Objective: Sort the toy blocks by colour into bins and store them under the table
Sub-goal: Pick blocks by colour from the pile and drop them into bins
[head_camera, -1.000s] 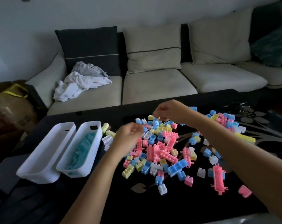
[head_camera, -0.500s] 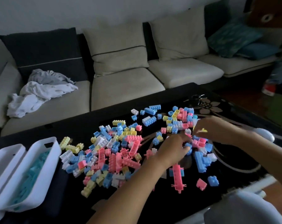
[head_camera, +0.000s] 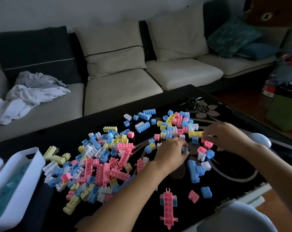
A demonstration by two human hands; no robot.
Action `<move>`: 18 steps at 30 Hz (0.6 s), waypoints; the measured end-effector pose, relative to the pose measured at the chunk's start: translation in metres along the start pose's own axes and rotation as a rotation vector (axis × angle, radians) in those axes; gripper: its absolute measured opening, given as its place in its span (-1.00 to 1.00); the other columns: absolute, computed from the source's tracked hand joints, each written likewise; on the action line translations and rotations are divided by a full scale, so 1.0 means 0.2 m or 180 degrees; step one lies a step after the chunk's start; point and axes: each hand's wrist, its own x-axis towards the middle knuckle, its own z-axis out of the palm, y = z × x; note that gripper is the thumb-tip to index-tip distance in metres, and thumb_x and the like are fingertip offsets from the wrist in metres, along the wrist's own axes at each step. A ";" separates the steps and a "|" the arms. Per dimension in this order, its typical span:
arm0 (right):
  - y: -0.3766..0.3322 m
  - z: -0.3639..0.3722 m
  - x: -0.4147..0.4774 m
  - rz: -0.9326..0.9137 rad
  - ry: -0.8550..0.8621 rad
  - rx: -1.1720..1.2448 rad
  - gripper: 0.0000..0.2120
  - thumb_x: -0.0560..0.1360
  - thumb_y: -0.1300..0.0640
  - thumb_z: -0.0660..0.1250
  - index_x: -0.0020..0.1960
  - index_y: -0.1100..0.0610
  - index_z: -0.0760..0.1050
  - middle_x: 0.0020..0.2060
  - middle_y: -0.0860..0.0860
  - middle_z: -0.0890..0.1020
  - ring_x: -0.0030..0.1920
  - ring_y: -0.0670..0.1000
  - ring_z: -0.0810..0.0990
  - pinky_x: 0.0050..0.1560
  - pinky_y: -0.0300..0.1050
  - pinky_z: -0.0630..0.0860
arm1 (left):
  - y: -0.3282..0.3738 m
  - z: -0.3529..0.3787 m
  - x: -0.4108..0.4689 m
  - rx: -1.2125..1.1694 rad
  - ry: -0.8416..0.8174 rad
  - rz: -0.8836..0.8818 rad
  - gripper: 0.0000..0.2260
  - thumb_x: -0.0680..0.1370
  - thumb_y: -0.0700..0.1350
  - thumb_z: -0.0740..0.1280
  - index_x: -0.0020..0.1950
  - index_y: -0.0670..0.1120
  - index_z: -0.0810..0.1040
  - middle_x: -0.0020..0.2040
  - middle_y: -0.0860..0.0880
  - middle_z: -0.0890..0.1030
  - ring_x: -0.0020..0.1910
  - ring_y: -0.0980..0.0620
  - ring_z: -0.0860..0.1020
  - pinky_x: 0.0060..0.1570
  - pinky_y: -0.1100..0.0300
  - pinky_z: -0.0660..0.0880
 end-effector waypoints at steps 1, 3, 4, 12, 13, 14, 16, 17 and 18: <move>-0.01 0.00 -0.01 0.0014 0.0132 0.0114 -0.78 0.51 0.00 0.32 0.10 0.01 0.61 0.07 -0.09 0.64 -0.03 -0.12 0.60 0.01 -0.19 0.55 | 0.01 0.02 0.01 0.0014 -0.0074 -0.0027 -0.75 0.56 -0.10 0.29 0.22 -0.13 0.54 0.18 -0.09 0.54 0.17 -0.04 0.50 0.10 0.15 0.44; -0.06 0.00 -0.03 -0.0067 0.0438 0.0369 -0.79 0.52 0.06 0.32 0.12 0.07 0.61 0.08 -0.07 0.63 0.02 -0.09 0.60 0.05 -0.16 0.56 | 0.01 0.05 0.03 0.0084 -0.0207 -0.0099 -0.76 0.56 -0.12 0.28 0.21 -0.12 0.54 0.18 -0.10 0.53 0.15 -0.06 0.50 0.12 0.11 0.43; -0.08 0.00 -0.04 -0.0143 0.0545 0.0466 -0.79 0.52 0.08 0.32 0.11 0.09 0.61 0.09 -0.06 0.63 0.04 -0.08 0.60 0.07 -0.14 0.56 | 0.01 0.07 0.04 0.0106 -0.0251 -0.0122 -0.78 0.56 -0.13 0.27 0.18 -0.13 0.55 0.14 -0.11 0.54 0.12 -0.07 0.51 0.09 0.11 0.43; -0.10 -0.02 0.03 0.0110 0.0575 0.0706 -0.78 0.53 0.12 0.31 0.14 0.14 0.59 0.07 0.02 0.64 -0.04 -0.08 0.57 -0.04 -0.27 0.46 | 0.02 0.01 0.05 -0.0240 0.0099 -0.0225 -0.86 0.55 -0.14 0.30 0.02 -0.18 0.58 -0.01 -0.10 0.60 -0.05 -0.03 0.57 -0.05 0.11 0.52; -0.10 -0.02 0.05 0.0195 0.0558 0.0705 -0.76 0.54 0.13 0.30 0.17 0.16 0.58 0.08 0.03 0.63 -0.03 -0.07 0.57 -0.05 -0.27 0.43 | 0.02 0.00 0.04 -0.0315 0.0223 -0.0245 -0.86 0.55 -0.14 0.30 0.02 -0.19 0.57 -0.01 -0.10 0.59 -0.05 -0.02 0.56 -0.03 0.12 0.52; -0.09 -0.02 0.07 0.0289 0.0574 0.0700 -0.75 0.55 0.15 0.28 0.19 0.18 0.56 0.09 0.06 0.62 0.01 -0.02 0.57 -0.05 -0.26 0.42 | 0.02 -0.02 0.04 -0.0344 0.0347 -0.0270 -0.87 0.55 -0.14 0.30 0.00 -0.19 0.57 -0.01 -0.09 0.58 -0.06 -0.01 0.54 -0.03 0.14 0.51; -0.05 0.00 0.13 0.0463 0.0625 0.0669 -0.73 0.57 0.21 0.20 0.23 0.20 0.54 0.11 0.09 0.62 0.08 0.06 0.58 -0.03 -0.23 0.43 | 0.00 -0.05 0.05 -0.0348 0.0500 -0.0393 -0.88 0.55 -0.11 0.30 -0.07 -0.16 0.53 -0.02 -0.04 0.54 -0.13 0.03 0.50 -0.13 0.23 0.45; -0.02 0.01 0.16 0.0546 0.0586 0.0606 -0.72 0.58 0.23 0.16 0.23 0.20 0.54 0.12 0.09 0.62 0.09 0.07 0.58 -0.02 -0.21 0.45 | -0.01 -0.07 0.06 -0.0357 0.0487 -0.0488 -0.88 0.55 -0.10 0.29 -0.08 -0.14 0.50 -0.01 -0.03 0.52 -0.18 0.05 0.46 -0.19 0.27 0.40; 0.00 0.02 0.20 0.0639 0.0486 0.0548 -0.70 0.58 0.25 0.13 0.22 0.19 0.54 0.12 0.09 0.62 0.09 0.07 0.58 -0.03 -0.20 0.46 | -0.02 -0.09 0.07 -0.0382 0.0417 -0.0588 -0.87 0.55 -0.08 0.28 -0.06 -0.14 0.49 0.02 -0.03 0.52 -0.20 0.06 0.43 -0.22 0.29 0.37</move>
